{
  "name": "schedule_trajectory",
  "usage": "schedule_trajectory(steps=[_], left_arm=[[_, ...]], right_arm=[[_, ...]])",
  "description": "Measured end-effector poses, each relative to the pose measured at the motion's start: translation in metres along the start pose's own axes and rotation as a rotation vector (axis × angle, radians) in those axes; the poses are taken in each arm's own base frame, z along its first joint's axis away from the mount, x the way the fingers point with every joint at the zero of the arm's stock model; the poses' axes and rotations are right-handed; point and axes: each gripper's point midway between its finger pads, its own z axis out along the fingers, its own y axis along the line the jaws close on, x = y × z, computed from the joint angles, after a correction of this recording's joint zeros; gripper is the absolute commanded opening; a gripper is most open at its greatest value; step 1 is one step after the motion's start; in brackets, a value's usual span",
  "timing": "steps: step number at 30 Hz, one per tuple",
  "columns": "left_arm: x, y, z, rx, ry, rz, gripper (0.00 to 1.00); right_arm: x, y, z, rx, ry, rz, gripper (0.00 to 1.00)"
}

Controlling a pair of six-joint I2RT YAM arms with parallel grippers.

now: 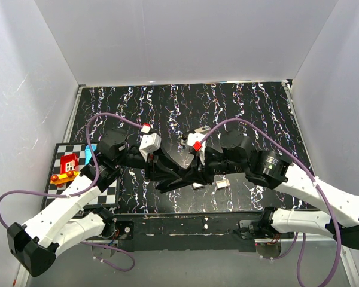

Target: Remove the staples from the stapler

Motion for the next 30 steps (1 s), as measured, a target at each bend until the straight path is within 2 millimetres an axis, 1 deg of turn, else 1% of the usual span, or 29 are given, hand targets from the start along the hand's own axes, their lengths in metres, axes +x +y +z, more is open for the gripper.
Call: schedule_trajectory(steps=[9, 30], left_arm=[[0.007, 0.002, -0.001, -0.023, 0.012, -0.023, 0.00], [0.009, 0.000, -0.006, -0.071, -0.001, -0.012, 0.00]], right_arm=[[0.009, 0.001, 0.005, -0.003, -0.030, 0.033, 0.01], [0.011, 0.005, 0.012, -0.029, -0.111, 0.067, 0.01]])
